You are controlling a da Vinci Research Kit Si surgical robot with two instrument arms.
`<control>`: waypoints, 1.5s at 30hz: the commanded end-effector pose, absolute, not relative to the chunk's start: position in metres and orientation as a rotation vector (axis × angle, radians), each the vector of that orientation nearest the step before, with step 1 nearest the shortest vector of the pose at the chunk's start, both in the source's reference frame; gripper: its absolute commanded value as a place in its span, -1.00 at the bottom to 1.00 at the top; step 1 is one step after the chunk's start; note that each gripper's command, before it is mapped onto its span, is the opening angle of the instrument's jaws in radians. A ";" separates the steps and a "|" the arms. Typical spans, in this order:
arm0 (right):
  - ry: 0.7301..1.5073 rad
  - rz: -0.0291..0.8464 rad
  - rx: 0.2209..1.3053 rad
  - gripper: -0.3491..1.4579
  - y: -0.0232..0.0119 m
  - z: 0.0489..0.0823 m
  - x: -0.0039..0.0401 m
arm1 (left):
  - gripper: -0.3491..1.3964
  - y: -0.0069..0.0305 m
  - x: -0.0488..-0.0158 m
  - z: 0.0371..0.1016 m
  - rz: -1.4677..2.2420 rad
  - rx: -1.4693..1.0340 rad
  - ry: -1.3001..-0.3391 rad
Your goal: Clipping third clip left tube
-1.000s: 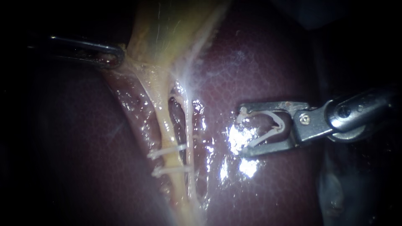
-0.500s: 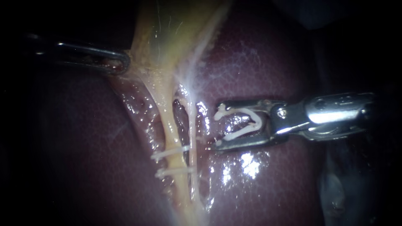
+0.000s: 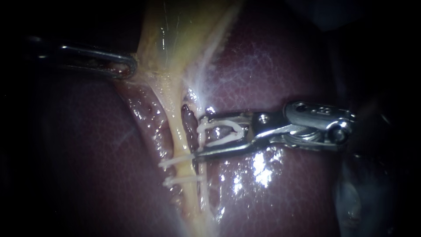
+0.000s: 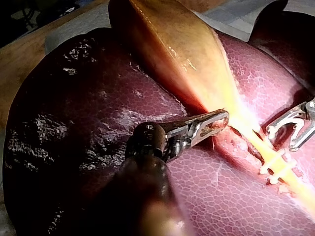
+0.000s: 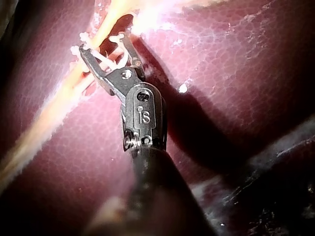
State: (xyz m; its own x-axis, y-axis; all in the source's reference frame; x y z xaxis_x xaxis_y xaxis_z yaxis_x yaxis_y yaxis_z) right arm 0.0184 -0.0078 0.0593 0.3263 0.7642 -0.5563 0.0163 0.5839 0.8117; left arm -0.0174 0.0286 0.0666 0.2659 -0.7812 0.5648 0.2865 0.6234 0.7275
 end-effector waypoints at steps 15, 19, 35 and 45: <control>1.155 0.611 0.965 -0.07 -0.0086 0.0635 0.0197 | -1.00 0.0283 -0.0176 0.0668 -0.768 0.550 -1.074; 1.155 0.619 0.961 -0.07 -0.0087 0.0642 0.0202 | -1.00 0.0283 -0.0176 0.0668 -0.768 0.550 -1.074; 1.260 0.649 1.104 -0.06 -0.0080 0.0635 0.0243 | -1.00 0.0282 -0.0178 0.0669 -0.767 0.551 -1.074; 1.315 0.676 1.136 -0.08 -0.0060 0.0594 0.0251 | -1.00 0.0281 -0.0180 0.0671 -0.766 0.552 -1.074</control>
